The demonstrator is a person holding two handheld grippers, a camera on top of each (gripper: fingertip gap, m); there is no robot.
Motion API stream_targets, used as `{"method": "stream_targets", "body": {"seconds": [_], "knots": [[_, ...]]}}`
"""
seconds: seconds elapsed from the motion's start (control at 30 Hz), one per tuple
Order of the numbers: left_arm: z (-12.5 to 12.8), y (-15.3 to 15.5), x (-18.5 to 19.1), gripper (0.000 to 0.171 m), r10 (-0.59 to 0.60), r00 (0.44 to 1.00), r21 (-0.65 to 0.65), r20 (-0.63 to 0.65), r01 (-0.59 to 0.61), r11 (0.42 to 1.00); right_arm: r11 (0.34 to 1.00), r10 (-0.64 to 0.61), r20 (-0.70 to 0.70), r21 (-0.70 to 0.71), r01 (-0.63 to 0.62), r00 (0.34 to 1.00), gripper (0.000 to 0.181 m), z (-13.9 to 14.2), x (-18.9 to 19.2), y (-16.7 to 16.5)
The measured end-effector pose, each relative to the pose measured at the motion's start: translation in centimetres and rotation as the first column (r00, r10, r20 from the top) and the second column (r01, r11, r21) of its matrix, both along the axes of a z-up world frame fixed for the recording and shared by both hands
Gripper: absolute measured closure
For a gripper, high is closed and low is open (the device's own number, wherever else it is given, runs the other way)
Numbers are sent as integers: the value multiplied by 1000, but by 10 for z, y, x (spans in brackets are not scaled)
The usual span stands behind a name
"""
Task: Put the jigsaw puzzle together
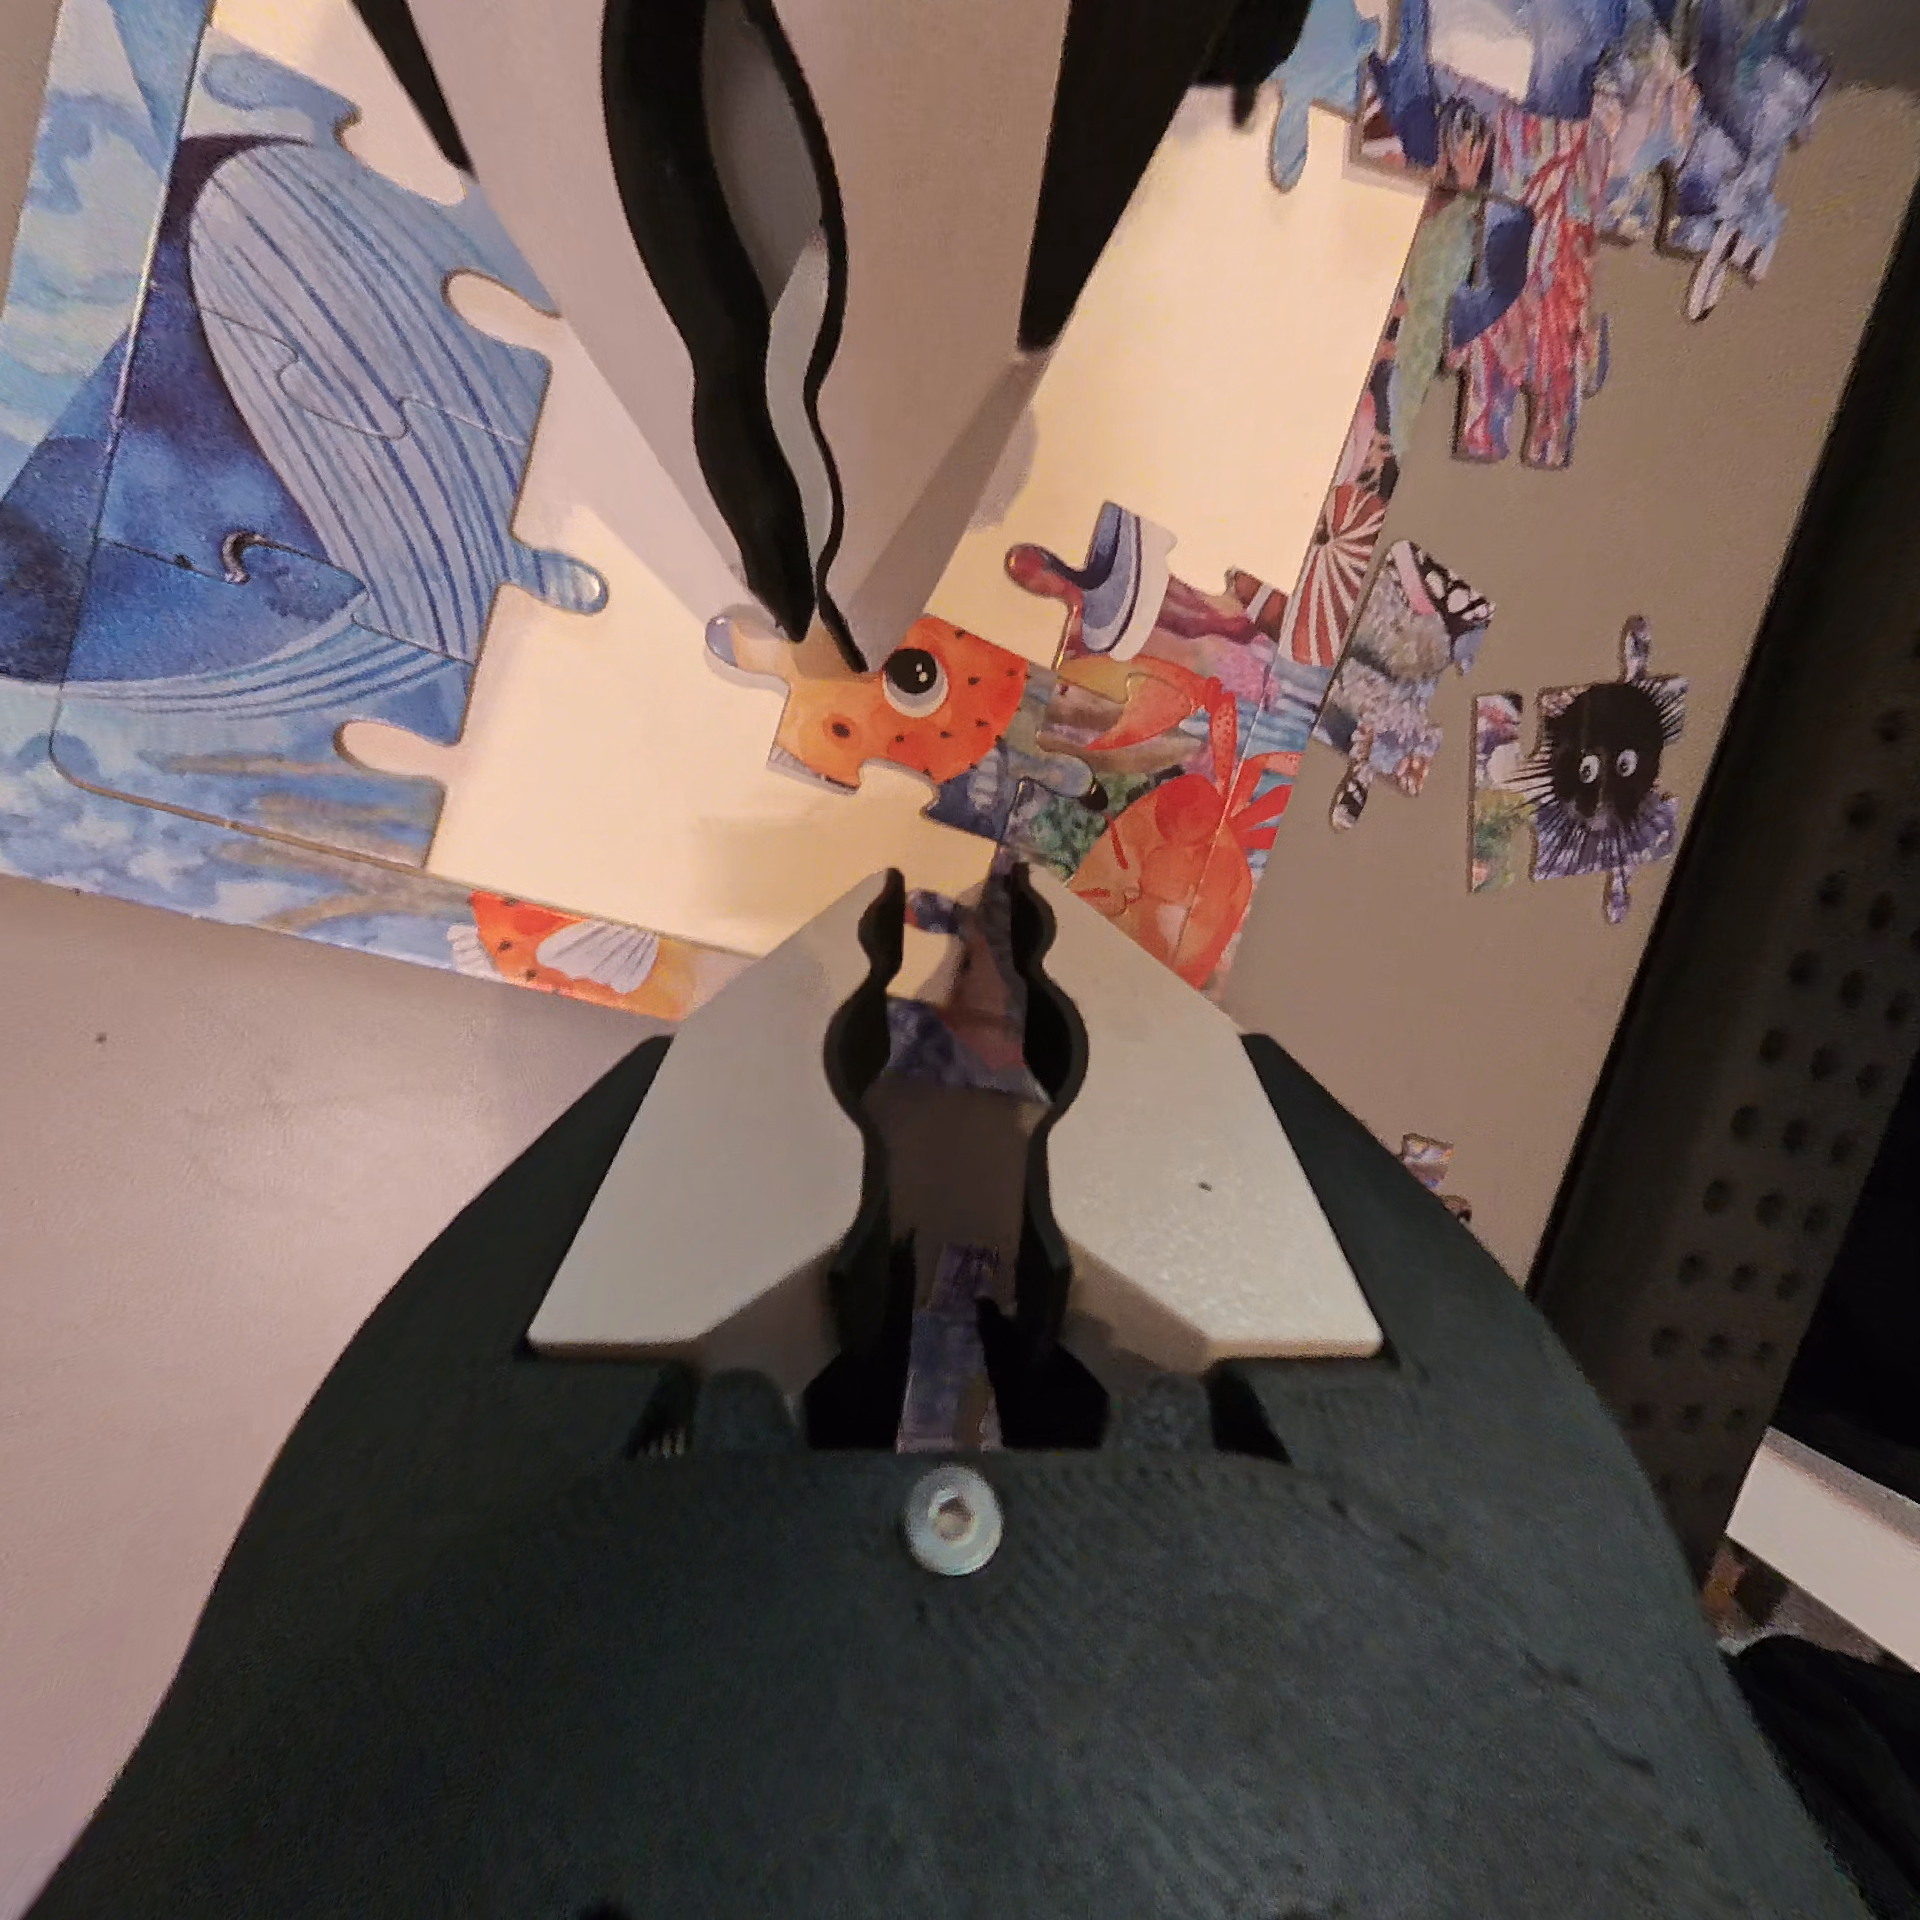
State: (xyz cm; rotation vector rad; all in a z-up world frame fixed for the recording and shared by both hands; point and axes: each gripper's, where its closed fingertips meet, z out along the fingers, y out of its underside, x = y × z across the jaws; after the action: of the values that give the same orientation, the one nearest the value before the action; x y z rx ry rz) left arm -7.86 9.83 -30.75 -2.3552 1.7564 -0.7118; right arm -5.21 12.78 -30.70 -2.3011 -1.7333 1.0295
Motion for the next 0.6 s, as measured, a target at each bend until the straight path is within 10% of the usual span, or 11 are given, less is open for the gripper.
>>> {"method": "stream_targets", "body": {"seconds": [0.6], "knots": [[-6,-40,-17,96,-115,993,270,-33,120,955,989,30,65,142,-39,997,174,-2,-1,-3]]}}
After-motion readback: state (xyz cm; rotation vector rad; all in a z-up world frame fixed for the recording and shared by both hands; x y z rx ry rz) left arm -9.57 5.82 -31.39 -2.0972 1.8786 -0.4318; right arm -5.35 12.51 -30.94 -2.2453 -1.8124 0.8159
